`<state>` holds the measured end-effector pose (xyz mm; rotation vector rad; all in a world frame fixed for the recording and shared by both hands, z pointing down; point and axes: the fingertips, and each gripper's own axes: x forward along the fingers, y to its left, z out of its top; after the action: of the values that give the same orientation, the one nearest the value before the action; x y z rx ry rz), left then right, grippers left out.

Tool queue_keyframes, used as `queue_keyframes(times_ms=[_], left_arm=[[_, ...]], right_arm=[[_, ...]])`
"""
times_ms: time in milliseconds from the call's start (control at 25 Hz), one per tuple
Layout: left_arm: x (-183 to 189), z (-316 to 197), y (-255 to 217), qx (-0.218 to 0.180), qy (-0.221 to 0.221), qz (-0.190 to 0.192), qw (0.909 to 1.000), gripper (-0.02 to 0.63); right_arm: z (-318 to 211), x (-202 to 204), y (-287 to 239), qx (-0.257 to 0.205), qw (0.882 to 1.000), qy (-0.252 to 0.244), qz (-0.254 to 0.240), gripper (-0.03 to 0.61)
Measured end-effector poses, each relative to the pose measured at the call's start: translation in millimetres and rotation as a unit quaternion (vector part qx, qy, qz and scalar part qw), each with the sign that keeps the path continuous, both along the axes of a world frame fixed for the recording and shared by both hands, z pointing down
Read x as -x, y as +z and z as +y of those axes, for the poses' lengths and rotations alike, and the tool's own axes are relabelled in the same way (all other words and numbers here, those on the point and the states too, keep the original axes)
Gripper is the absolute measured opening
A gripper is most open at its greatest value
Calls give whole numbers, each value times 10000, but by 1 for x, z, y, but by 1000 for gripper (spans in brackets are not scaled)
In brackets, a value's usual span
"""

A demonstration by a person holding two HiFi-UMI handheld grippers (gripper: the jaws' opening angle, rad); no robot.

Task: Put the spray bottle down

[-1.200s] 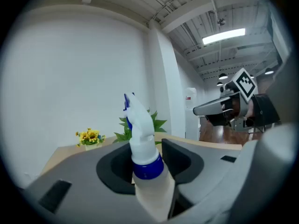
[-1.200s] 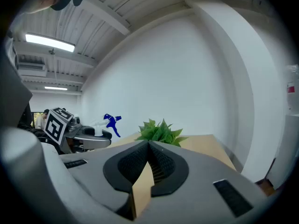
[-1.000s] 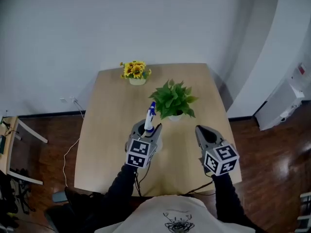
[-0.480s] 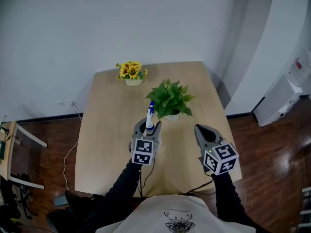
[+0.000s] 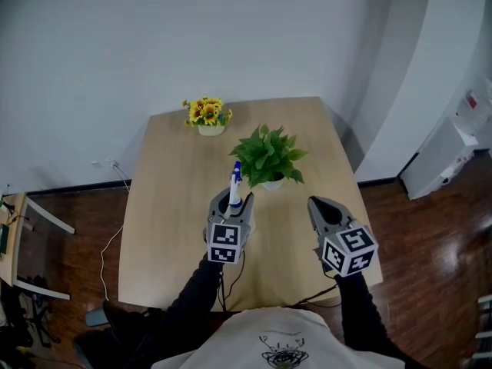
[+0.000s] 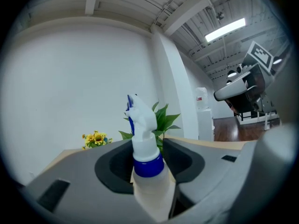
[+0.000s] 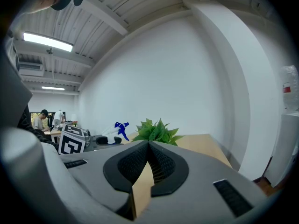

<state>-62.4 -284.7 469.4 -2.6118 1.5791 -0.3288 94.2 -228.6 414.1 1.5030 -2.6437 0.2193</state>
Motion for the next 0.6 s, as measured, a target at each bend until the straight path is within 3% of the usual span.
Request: queue_keyframes(times_ms=[360,600], left_arm=[[10,7,-9,-105,-130,270,9995,265],[25,36,-18,-29,-70,552,9984,275]], right_arm=[[6,1,-1,-39,10000,-28,-11,-21],[6,1,-1,-36,10000,-2,-93,-21]])
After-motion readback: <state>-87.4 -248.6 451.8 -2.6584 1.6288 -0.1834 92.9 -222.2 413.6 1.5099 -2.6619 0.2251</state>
